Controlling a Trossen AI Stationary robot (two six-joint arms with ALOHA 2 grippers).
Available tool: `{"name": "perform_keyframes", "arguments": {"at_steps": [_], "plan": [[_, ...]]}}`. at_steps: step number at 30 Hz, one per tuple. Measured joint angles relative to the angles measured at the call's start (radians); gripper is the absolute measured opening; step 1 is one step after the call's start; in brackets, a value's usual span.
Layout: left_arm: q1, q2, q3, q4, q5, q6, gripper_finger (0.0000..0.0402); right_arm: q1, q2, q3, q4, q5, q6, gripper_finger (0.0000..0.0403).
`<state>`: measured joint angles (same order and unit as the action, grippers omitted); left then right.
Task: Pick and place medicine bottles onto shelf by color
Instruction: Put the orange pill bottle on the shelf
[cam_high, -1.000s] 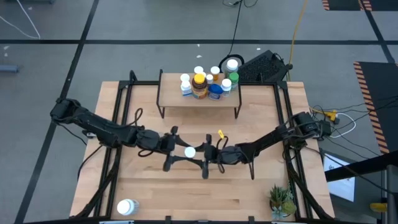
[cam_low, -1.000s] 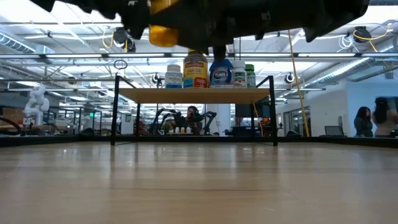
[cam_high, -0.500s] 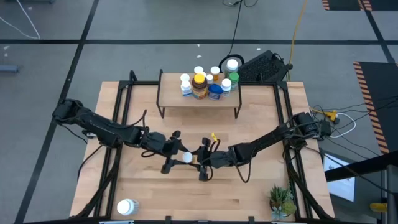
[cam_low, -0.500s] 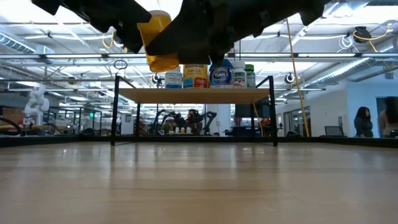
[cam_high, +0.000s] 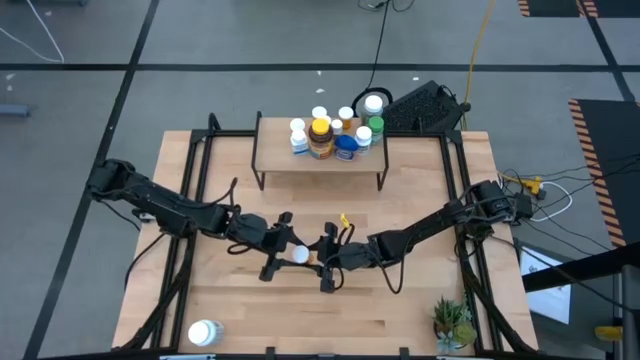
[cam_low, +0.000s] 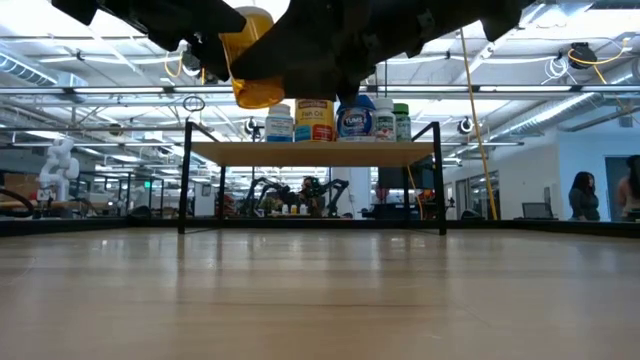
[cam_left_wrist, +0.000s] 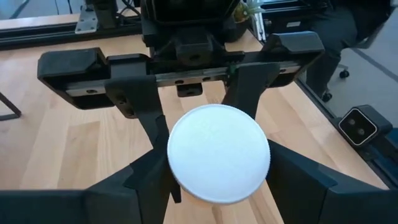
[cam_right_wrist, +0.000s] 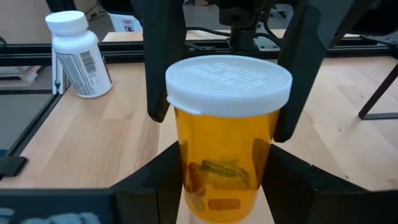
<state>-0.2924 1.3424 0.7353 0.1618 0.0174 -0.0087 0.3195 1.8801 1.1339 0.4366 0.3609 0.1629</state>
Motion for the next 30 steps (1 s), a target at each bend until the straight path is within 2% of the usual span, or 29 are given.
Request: {"name": "perform_keyframes", "arguments": {"at_steps": [5,9,11,18,23,27,30], "plan": [[0.000,0.000,0.000,0.001,0.000,0.006,0.0210,0.000,0.000,0.000,0.006,-0.002,0.008,0.0182],[0.011,0.000,0.000,0.004,0.000,0.009,0.0194,-0.002,0.000,0.000,0.007,0.005,0.038,0.0213],[0.019,-0.001,0.000,-0.002,-0.002,0.008,0.0196,-0.003,0.000,0.000,0.005,0.016,0.040,0.0235],[0.078,-0.062,0.001,-0.060,-0.042,0.032,0.0230,-0.003,-0.019,-0.001,-0.101,0.183,0.124,0.0293],[0.161,-0.157,0.001,-0.123,-0.085,0.099,0.0214,-0.003,-0.029,-0.002,-0.205,0.249,0.218,0.0298],[0.269,-0.218,0.021,-0.162,-0.144,0.178,0.0201,-0.012,-0.029,-0.010,-0.209,0.245,0.252,0.0298],[0.366,-0.218,0.061,-0.171,-0.150,0.211,0.0202,-0.019,-0.029,-0.022,-0.204,0.245,0.268,0.0298]]}}
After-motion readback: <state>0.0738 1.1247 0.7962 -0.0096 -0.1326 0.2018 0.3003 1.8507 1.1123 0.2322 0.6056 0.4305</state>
